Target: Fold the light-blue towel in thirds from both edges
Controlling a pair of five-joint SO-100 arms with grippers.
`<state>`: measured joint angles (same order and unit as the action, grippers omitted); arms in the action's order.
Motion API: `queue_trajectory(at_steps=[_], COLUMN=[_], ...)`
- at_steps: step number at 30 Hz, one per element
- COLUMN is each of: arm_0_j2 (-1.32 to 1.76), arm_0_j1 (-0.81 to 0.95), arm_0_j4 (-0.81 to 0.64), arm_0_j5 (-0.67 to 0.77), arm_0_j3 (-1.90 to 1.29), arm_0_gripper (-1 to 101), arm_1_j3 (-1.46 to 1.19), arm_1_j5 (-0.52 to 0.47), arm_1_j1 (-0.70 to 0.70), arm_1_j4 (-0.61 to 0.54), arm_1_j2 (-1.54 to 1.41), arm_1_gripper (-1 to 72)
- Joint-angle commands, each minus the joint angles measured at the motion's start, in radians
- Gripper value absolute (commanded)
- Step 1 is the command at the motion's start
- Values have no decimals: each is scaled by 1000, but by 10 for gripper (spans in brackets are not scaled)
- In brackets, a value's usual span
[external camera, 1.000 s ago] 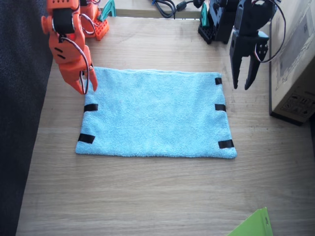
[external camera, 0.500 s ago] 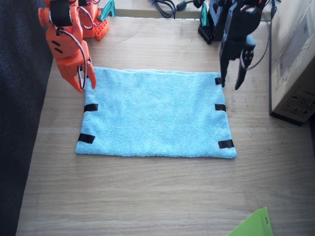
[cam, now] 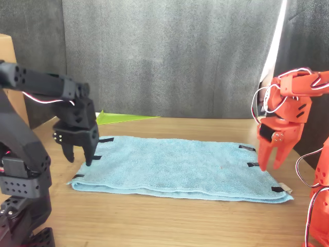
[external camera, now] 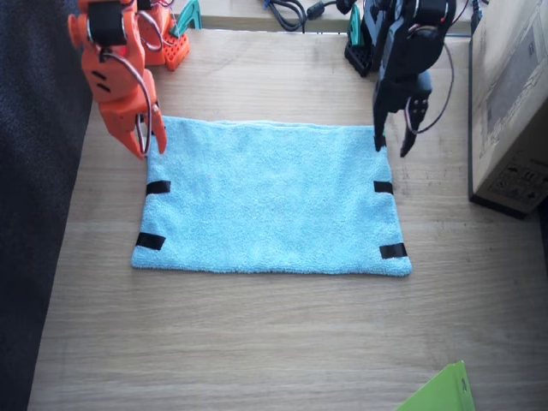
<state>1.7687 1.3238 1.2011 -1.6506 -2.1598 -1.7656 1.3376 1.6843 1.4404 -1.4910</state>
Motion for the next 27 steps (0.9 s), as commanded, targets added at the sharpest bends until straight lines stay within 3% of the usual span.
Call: queue_trajectory(at_steps=[1, 27], arm_0_j2=[-21, -195], arm_0_j1=[-3, 12], arm_0_j4=[26, 63], arm_0_j5=[-18, -57], arm_0_j3=[60, 202], arm_0_gripper=[263, 259], arm_1_j3=[-5, -44], arm_1_j5=[0, -17], arm_1_j1=[8, 8], arm_1_j4=[12, -34], arm_1_j2=[-44, 11], arm_1_gripper=[188, 187])
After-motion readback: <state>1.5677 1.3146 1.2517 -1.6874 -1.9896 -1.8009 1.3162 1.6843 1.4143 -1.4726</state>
